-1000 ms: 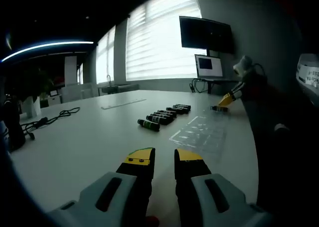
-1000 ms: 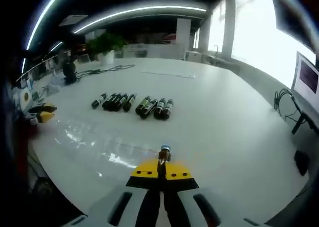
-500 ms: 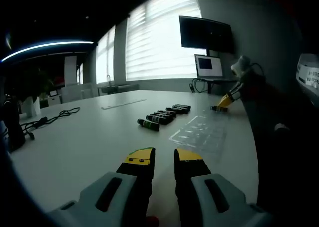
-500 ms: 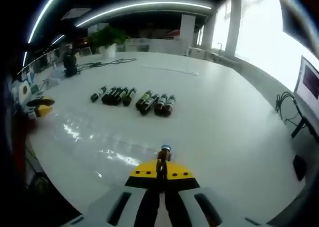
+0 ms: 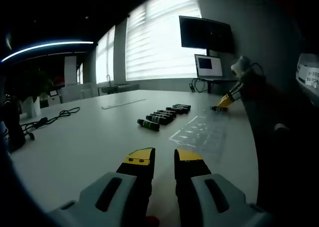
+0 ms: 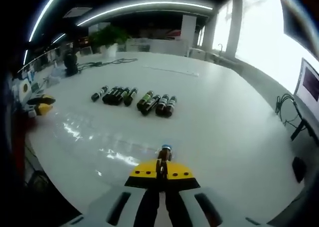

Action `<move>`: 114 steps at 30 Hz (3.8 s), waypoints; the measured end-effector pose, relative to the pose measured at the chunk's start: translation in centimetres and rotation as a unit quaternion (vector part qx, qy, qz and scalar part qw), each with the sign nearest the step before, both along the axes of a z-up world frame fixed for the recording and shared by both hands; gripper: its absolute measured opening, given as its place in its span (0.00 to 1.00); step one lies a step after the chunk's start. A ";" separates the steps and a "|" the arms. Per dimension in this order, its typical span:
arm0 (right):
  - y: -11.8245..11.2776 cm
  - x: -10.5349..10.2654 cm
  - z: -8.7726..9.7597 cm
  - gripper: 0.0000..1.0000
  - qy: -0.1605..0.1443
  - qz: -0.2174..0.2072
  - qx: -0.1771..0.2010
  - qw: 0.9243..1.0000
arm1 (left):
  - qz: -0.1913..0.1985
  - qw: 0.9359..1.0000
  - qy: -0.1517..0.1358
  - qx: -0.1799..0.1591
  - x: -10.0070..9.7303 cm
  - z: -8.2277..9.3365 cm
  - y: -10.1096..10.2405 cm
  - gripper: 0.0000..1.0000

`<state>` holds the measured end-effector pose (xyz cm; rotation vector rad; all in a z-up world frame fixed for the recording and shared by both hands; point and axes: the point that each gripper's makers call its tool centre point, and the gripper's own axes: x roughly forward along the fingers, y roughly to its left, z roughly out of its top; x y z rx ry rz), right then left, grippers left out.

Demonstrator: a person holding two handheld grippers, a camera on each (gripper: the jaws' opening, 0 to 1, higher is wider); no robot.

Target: Grip medicine bottles put into box

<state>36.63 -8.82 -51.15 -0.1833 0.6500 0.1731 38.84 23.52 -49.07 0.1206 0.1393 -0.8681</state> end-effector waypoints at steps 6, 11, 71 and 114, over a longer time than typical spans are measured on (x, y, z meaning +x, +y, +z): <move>0.6 0.4 0.5 0.02 -0.026 0.011 0.007 1.000 | 0.000 1.000 -0.001 0.000 0.0 0.0 0.0 0.09; 0.8 1.1 0.9 0.02 -0.045 0.017 0.010 0.999 | 0.001 1.000 -0.001 0.000 0.1 0.0 0.0 0.09; 0.4 14.1 1.1 0.09 -0.074 0.028 0.019 0.997 | 0.003 1.000 0.001 0.004 0.1 -0.2 0.0 0.10; -0.5 15.9 -2.1 0.07 0.014 0.005 0.010 1.000 | 0.003 1.000 0.002 0.007 0.1 -0.3 -0.1 0.10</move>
